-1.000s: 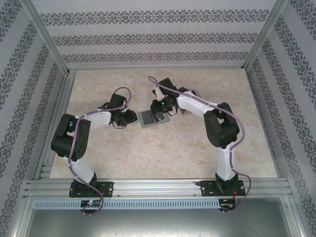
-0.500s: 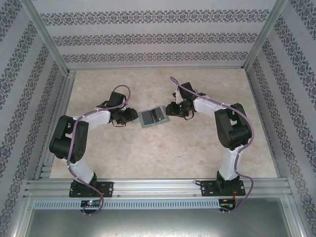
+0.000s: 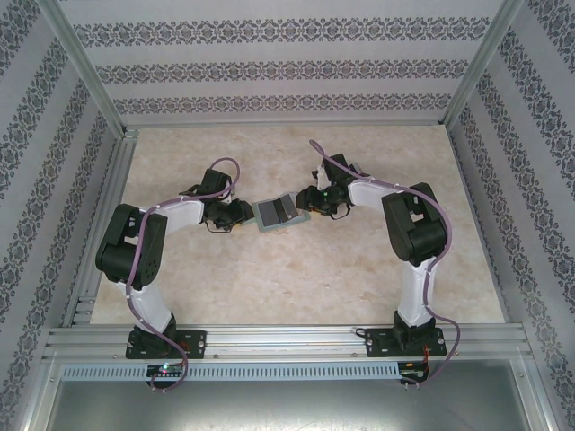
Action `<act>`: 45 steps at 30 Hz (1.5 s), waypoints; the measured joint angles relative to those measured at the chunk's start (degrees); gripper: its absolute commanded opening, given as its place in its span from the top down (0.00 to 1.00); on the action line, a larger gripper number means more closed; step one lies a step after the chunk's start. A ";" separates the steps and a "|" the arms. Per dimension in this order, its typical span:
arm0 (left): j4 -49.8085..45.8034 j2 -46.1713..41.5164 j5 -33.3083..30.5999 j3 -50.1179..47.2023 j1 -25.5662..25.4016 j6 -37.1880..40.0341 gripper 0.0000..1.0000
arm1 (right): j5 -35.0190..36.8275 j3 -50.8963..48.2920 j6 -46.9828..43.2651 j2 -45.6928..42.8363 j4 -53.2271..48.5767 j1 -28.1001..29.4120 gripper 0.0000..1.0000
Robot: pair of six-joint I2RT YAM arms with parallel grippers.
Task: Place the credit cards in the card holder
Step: Close the card holder at the center of the table.
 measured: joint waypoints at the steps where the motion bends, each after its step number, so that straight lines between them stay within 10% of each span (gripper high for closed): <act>1: 0.02 0.09 0.09 0.00 0.00 0.00 0.57 | -0.74 -0.26 0.74 0.00 0.76 -0.15 0.49; 45: 0.31 -0.11 -0.15 0.09 -0.04 -0.20 0.68 | -10.97 9.81 4.24 3.45 3.93 9.88 0.50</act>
